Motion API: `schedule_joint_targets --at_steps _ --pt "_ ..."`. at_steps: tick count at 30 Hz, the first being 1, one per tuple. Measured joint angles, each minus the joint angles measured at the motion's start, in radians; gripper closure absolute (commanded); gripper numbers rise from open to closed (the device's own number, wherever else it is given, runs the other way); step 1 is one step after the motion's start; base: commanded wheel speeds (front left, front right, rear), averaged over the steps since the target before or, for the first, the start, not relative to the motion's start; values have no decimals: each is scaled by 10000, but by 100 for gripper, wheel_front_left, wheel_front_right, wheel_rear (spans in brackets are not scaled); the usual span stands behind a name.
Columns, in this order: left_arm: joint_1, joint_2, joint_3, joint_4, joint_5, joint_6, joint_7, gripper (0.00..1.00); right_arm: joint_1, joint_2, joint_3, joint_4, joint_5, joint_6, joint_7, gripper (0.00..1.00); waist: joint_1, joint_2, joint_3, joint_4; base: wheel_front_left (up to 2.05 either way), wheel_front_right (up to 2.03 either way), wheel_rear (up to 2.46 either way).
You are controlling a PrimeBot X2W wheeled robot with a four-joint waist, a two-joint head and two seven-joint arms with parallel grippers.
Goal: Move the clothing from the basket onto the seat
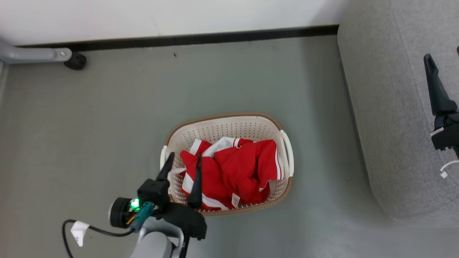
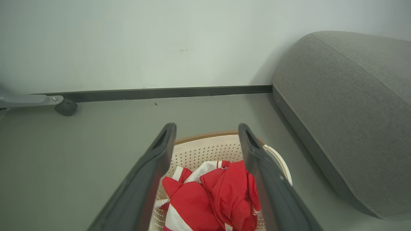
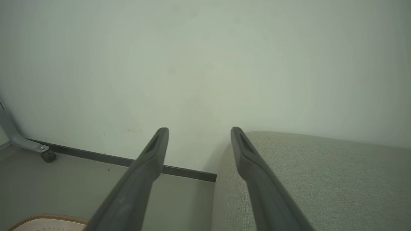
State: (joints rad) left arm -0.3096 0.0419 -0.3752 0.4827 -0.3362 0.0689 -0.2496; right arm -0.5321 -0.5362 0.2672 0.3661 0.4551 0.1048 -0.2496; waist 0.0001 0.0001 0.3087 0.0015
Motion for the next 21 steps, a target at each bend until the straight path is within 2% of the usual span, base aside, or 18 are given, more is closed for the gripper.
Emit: schedule_joint_targets --at_steps 6,15,21 --pt "-665 -4 -1208 -29 -1118 372 0 0 -339 -12 -288 -736 -104 15 0 0 -1 0 975 -201 0 0 0" --pt "-2104 -12 -1948 546 -1584 466 0 0 -930 -46 -527 -1695 -159 100 -48 0 0 -1 2114 -501 0 0 0" --pt "-3106 -12 -2253 1254 -2040 545 -2 0 -1383 159 -535 -2537 -163 148 -73 0 0 0 2974 -771 0 0 0"
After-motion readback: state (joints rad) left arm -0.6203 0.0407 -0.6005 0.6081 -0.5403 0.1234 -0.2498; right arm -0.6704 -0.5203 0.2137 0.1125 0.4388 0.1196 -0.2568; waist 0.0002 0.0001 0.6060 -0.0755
